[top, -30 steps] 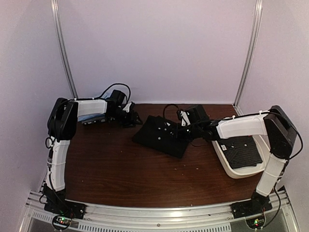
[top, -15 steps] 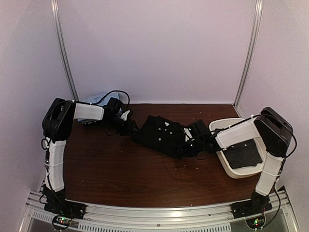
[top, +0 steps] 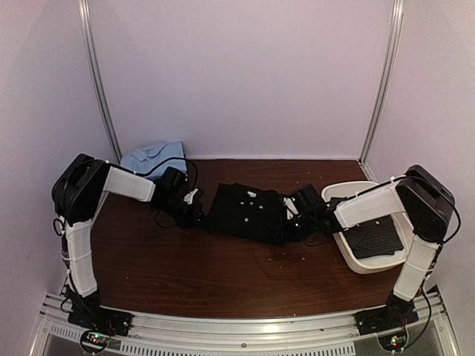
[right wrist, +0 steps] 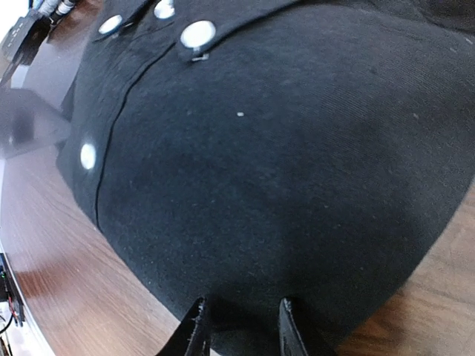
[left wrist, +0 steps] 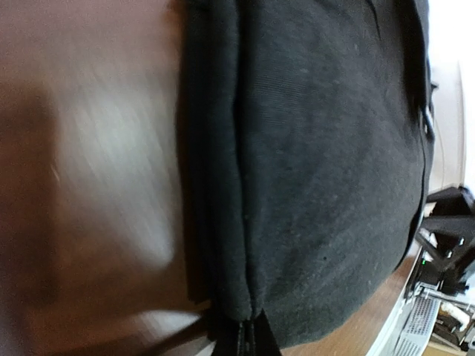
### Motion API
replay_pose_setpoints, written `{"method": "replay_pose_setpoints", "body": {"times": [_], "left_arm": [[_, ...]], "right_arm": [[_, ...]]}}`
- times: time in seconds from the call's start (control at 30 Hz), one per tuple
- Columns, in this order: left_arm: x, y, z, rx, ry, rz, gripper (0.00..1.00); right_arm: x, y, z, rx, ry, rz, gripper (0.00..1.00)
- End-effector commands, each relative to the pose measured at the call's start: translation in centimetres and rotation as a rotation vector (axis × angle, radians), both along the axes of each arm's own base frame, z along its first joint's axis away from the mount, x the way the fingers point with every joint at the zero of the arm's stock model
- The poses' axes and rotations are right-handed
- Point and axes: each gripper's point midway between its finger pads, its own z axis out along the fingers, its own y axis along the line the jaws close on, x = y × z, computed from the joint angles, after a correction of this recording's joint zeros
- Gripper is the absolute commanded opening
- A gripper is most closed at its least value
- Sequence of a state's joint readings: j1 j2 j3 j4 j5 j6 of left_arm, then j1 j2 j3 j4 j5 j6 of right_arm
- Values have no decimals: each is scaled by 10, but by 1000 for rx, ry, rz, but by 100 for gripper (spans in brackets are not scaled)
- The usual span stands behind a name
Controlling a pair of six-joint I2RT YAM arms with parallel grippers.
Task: Fold and stack the long sleeve shirts
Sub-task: Move the square-folded shirt to the center of the board.
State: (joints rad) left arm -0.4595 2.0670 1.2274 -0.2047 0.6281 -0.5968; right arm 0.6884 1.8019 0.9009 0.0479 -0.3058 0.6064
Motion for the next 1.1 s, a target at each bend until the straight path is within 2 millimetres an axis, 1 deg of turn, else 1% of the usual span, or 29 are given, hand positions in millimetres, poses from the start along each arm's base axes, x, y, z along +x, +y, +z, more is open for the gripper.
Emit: {"method": "replay_pose_setpoints", "body": {"times": [0.0, 0.13, 0.2, 0.33, 0.4, 0.47, 0.5, 0.6, 0.67, 0.7, 0.73, 0.77, 0.93, 1.03, 1.07], "left_arm": [[-30, -3, 10, -2, 33, 45, 0], [-68, -3, 10, 32, 62, 58, 0], [-90, 1, 7, 58, 84, 66, 0], [-137, 13, -8, 110, 152, 81, 0], [-154, 18, -11, 121, 170, 88, 0], [-164, 25, -13, 130, 182, 101, 0], [-166, 26, -11, 128, 177, 101, 0], [-165, 36, -3, 174, 156, 118, 9], [-160, 42, 4, 213, 123, 139, 15], [-157, 44, 9, 226, 108, 143, 17], [-152, 48, 13, 252, 83, 159, 22], [-149, 50, 17, 266, 67, 165, 25], [-131, 52, 39, 307, -11, 173, 27], [-123, 46, 50, 289, -42, 159, 27], [-120, 44, 53, 284, -54, 154, 27]], "right_arm": [[-24, -30, -15, -119, 51, 8, 35], [-41, -37, -11, -122, 62, 30, 35], [-51, -40, -9, -124, 69, 38, 35], [-71, -44, -2, -124, 83, 54, 36], [-79, -44, 3, -120, 83, 62, 36], [-81, -43, 13, -113, 72, 65, 37], [-81, -42, 18, -109, 64, 65, 37], [-73, -32, 40, -89, 20, 69, 38], [-64, -19, 56, -72, -21, 76, 40], [-61, -12, 61, -67, -36, 82, 41], [-56, -6, 64, -64, -51, 84, 43], [-52, -1, 67, -61, -62, 84, 44], [-19, 21, 83, -64, -137, 59, 46], [-6, 45, 86, -32, -140, 101, 42], [-2, 53, 86, -21, -138, 115, 39]]}}
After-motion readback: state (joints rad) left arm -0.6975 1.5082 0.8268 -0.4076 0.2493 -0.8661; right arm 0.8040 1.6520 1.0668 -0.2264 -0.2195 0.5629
